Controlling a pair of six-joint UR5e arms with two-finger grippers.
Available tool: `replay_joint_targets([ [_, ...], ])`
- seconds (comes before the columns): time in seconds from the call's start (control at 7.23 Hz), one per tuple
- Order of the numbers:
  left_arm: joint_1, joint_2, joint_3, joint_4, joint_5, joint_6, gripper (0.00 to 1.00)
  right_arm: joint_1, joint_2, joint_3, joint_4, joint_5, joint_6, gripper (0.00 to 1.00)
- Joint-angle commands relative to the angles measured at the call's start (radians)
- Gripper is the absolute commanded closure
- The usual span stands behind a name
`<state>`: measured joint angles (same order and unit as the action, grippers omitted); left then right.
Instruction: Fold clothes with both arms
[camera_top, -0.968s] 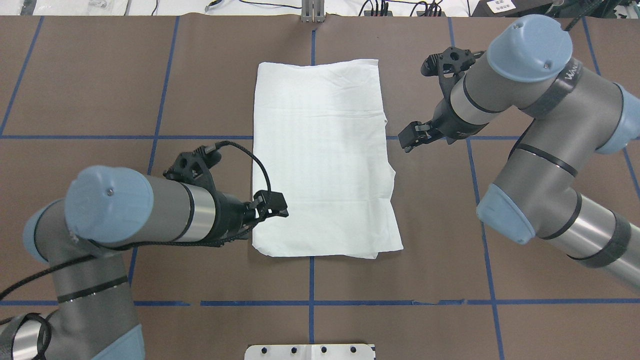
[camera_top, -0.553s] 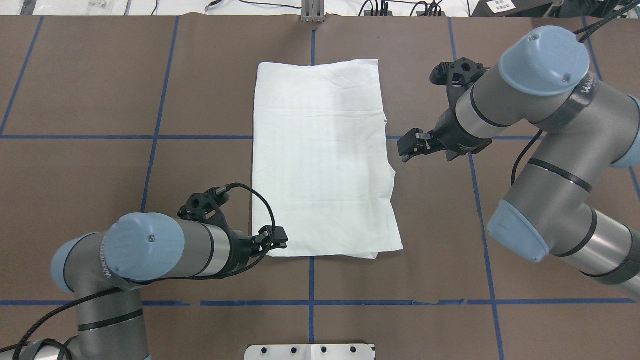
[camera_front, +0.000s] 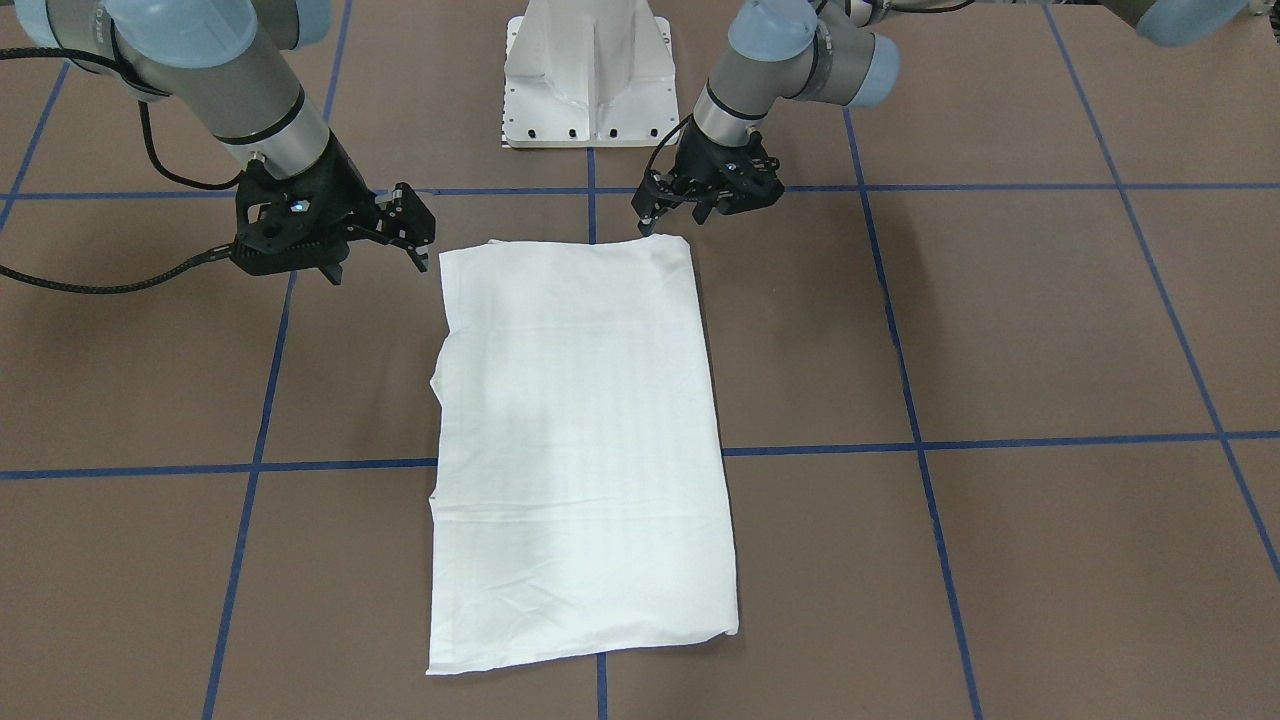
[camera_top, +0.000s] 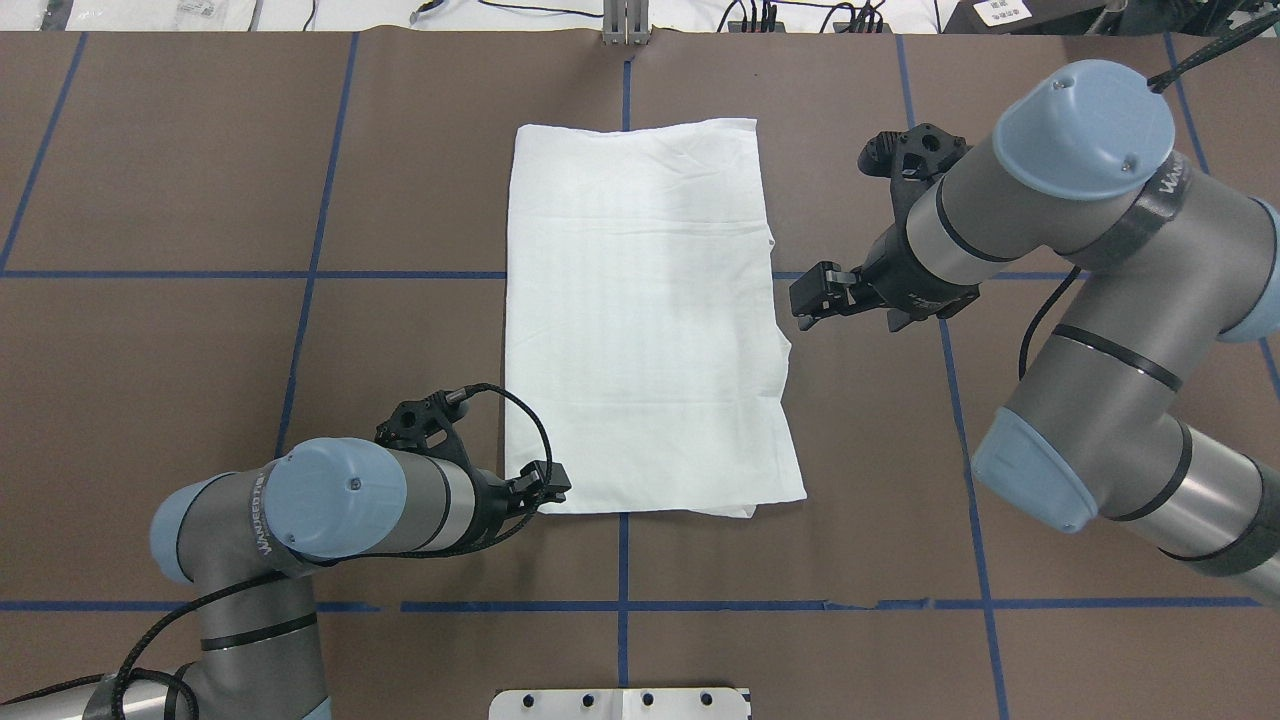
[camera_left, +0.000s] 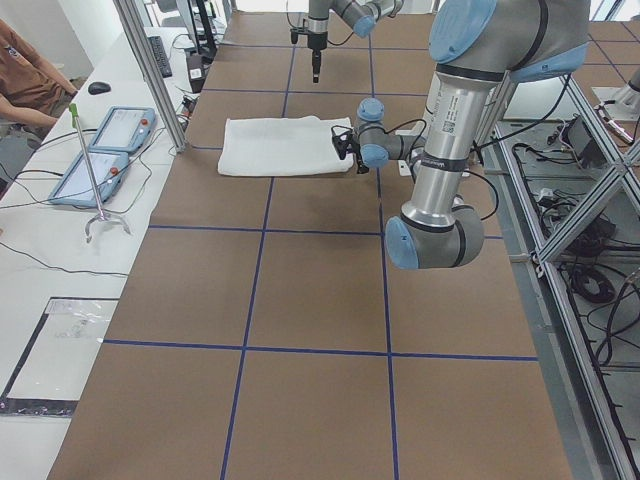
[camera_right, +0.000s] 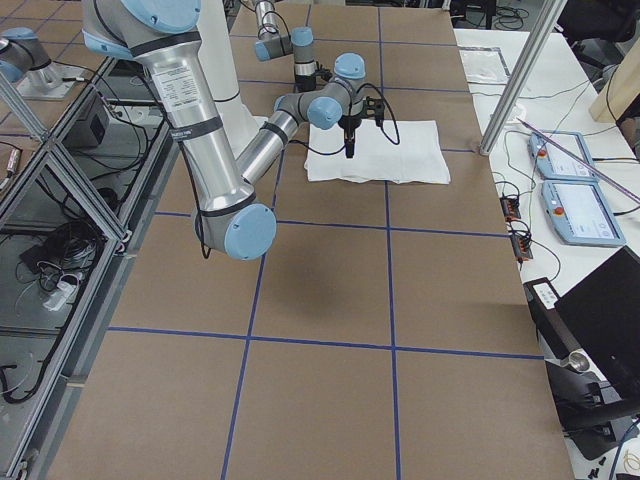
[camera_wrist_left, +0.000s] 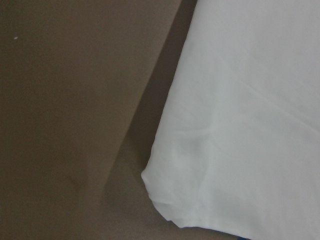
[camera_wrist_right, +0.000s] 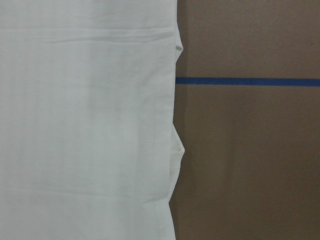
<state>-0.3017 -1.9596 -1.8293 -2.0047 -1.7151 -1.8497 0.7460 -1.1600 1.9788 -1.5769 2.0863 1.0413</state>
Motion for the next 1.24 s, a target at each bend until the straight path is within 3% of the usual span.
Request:
replay_joint_targets([
  [0.0,-0.004,-0.002,0.005,-0.002,0.012,0.001,0.11,0.001,-0.001,-0.001,0.0,-0.002,0.0,0.0],
  [0.55,-0.007,-0.025,0.039,-0.002,0.037,0.001,0.11,0.001,-0.003,-0.003,0.0,-0.003,-0.003,0.0],
  [1.11,-0.026,-0.041,0.053,-0.002,0.046,0.001,0.27,0.003,-0.004,-0.005,0.0,-0.002,-0.01,0.0],
])
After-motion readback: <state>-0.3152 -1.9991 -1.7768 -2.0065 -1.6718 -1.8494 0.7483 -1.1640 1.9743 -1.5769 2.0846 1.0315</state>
